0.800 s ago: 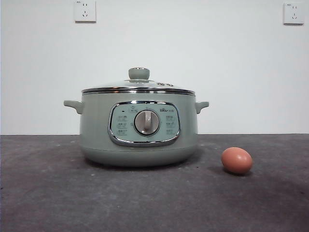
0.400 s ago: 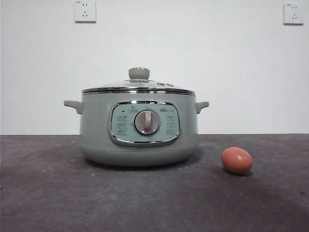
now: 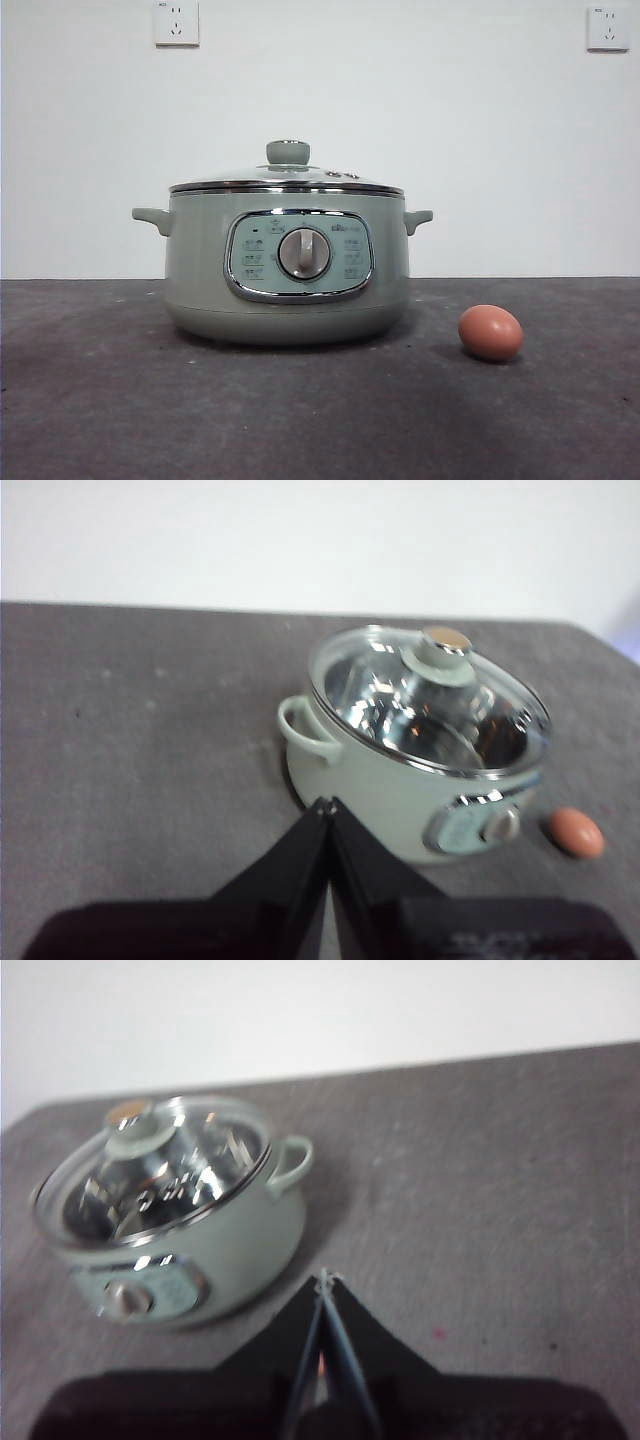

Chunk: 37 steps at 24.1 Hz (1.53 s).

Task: Pick up the egg,open the lid,put the egg in the pot,close the lid

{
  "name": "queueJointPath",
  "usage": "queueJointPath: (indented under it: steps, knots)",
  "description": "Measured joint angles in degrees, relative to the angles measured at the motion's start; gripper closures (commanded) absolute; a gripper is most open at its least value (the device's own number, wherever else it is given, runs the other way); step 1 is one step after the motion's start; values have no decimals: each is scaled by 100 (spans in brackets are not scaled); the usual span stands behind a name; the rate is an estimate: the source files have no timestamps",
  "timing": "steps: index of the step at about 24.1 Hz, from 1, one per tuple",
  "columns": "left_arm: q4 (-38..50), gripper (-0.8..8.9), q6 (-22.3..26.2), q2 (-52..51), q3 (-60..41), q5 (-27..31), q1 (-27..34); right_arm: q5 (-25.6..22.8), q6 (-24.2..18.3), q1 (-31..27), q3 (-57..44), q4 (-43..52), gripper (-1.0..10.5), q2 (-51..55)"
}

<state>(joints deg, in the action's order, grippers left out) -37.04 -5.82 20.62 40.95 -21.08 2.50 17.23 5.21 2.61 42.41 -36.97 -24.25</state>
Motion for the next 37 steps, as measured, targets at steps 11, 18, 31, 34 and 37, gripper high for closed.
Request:
queueJointPath:
  steps: [11,18,31,34,37]
  knots:
    - [-892,819,452,726,1270,-223,-55,125,-811,0,1484,-1410,952,-1126]
    - [-1043,493,498,1036,1423,-387,-59,125,-931,0,1600,-1462,547,-1300]
    - [-697,183,542,1799,1744,-804,-282,343,-951,0,1609,-1576,344,-1392]
    - [-686,184,632,2531,2415,-774,-686,378,-953,0,1609,-1580,348,-1519]
    - [-656,184,833,3460,3235,-564,-1228,525,-953,0,1609,-1580,348,-1648]
